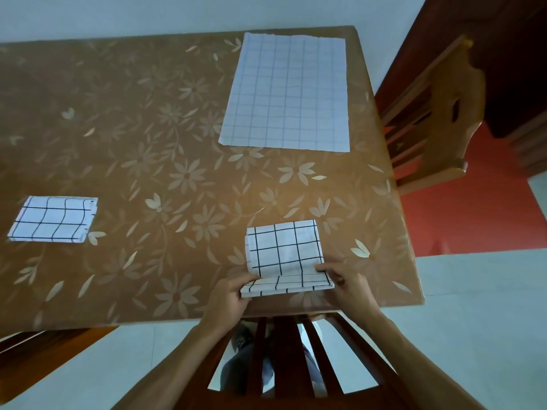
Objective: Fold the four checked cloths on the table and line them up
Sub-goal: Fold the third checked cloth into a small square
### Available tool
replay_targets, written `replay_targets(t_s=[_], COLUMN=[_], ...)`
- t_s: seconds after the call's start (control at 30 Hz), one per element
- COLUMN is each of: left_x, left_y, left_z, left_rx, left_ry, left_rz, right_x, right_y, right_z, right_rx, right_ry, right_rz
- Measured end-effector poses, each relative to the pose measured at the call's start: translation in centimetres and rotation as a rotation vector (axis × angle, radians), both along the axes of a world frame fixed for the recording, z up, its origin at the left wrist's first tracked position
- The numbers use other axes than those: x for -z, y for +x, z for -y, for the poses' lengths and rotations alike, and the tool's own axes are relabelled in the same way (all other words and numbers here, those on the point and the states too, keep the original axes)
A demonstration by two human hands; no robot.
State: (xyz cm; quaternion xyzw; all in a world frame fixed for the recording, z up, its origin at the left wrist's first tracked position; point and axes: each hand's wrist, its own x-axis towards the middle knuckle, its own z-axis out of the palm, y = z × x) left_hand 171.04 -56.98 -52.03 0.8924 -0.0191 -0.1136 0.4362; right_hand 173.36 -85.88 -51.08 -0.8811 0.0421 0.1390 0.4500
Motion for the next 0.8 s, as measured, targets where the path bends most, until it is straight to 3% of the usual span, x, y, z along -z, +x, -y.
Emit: replay_targets(t_s=[0.17, 0.27, 0.37, 0.47, 0.6, 0.8], left_x=[0.0, -0.6, -0.1, 0.2, -1.1, -0.3], left_y=[0.8, 0.8, 0.4, 0.1, 0.7, 2.3], left_z=[0.0, -0.3, -0.8, -0.2, 1.8, 2.0], left_rx=[0.155, 0.323, 0.424, 0.298, -0.096, -0.265], left_ry=[0.083, 0.162, 0.22, 0.169, -0.01, 0.018], left_rz=[0.089, 0.171, 0.186, 0.11, -0.114, -0.266], right_x=[0.1, 0.0, -0.1, -0.6, 0.0, 0.5], right_y=[1.1, 1.3, 1.4, 1.9, 2.5, 3.6], right_z=[1.5, 2.4, 2.9, 2.8, 1.5, -0.2], right_rx=[-0.336, -0.474, -0.472, -0.367, -0.17, -0.026], right_ry=[-0.177, -0.303, -0.306, -0.232, -0.183, -0.217], right_rz=[0.297, 0.282, 0.267, 0.193, 0.006, -0.089])
